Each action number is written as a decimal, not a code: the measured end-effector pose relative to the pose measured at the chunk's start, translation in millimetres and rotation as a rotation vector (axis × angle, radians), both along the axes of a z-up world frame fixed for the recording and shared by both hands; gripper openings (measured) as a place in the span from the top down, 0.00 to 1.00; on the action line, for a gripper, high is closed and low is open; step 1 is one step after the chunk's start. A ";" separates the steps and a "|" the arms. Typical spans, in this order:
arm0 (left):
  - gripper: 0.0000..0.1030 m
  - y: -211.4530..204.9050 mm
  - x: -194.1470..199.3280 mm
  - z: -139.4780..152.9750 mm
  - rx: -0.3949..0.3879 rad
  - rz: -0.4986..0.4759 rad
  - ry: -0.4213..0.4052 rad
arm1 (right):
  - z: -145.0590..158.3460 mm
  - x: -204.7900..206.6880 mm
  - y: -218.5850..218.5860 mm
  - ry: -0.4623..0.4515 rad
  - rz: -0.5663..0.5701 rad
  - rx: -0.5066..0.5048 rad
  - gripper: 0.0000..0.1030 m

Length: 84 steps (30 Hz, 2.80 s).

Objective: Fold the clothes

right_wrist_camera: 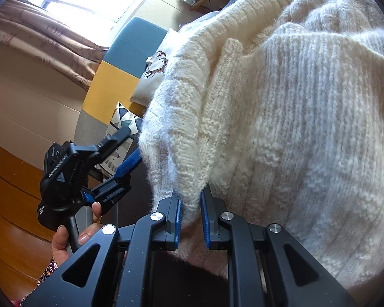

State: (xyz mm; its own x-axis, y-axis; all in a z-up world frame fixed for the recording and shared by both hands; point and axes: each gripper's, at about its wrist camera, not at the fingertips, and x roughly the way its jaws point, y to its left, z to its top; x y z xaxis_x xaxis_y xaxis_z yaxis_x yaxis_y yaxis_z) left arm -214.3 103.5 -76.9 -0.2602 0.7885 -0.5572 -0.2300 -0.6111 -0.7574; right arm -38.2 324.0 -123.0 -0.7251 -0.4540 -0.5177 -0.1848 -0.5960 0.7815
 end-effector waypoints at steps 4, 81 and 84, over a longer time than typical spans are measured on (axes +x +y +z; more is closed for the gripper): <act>0.55 25.2 -8.0 -5.2 -0.018 -0.033 0.001 | -3.0 -0.6 0.1 -0.004 0.001 -0.004 0.86; 0.94 -307.0 163.7 11.6 -0.220 0.610 0.146 | 2.2 -22.1 -315.9 -0.064 0.554 0.110 0.78; 0.94 -320.8 163.9 0.4 -0.217 0.632 0.104 | 2.8 -15.6 -322.2 -0.064 0.598 0.138 0.77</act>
